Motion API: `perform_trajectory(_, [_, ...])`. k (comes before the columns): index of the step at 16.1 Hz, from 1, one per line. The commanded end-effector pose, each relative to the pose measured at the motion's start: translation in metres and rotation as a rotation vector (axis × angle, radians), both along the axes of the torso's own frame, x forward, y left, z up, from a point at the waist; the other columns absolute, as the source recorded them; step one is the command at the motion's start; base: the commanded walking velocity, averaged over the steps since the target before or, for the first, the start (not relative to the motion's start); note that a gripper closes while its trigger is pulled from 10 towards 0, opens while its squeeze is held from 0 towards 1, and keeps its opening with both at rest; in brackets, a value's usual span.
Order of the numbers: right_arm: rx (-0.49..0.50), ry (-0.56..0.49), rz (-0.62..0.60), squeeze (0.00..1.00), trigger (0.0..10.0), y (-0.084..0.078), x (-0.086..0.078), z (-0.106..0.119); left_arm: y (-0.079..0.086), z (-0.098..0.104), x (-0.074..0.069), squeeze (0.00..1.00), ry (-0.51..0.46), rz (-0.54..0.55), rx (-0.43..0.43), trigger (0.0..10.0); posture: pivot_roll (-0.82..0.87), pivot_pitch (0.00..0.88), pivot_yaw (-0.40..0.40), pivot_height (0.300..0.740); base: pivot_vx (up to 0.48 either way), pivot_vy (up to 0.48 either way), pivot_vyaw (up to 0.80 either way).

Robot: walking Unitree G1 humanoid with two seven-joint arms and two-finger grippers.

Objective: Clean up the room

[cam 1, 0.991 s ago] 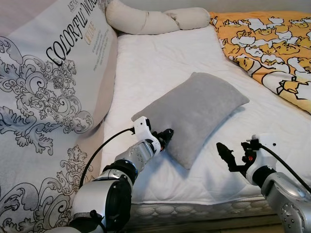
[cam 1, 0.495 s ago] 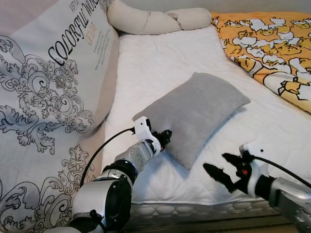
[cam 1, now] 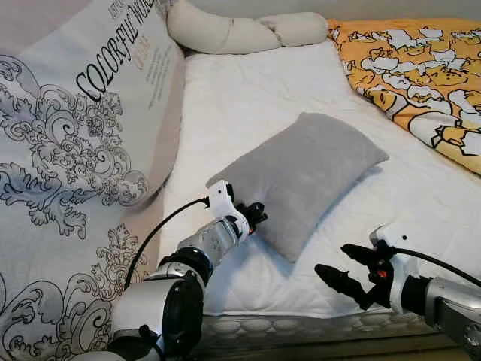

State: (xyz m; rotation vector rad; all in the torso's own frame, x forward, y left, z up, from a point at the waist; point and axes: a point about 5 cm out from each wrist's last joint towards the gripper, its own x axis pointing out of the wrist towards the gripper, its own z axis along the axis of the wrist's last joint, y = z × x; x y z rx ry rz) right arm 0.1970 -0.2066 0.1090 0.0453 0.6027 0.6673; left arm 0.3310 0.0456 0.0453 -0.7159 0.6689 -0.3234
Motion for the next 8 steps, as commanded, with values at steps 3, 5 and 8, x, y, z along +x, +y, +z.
perform_trajectory(3, [-0.031, -0.032, -0.030, 0.00, 10.0, -0.005, 0.003, -0.001, -0.039, 0.008, -0.008, 0.00, -0.006, -0.088, -0.056, 0.0, -0.37, 0.000, 0.109, 0.740, 0.000, 0.000, 0.00])
perform_trajectory(5, [-0.060, -0.075, -0.109, 0.00, 10.0, -0.013, 0.013, -0.002, -0.036, 0.012, -0.004, 0.00, -0.073, -0.119, -0.009, 0.0, -0.36, 0.000, 0.113, 0.740, 0.000, 0.000, 0.00])
perform_trajectory(8, [-0.072, -0.124, -0.237, 0.00, 10.0, -0.023, 0.028, -0.003, -0.027, 0.025, 0.008, 0.00, -0.182, -0.148, 0.038, 0.0, -0.33, 0.000, 0.115, 0.740, 0.000, 0.000, 0.00])
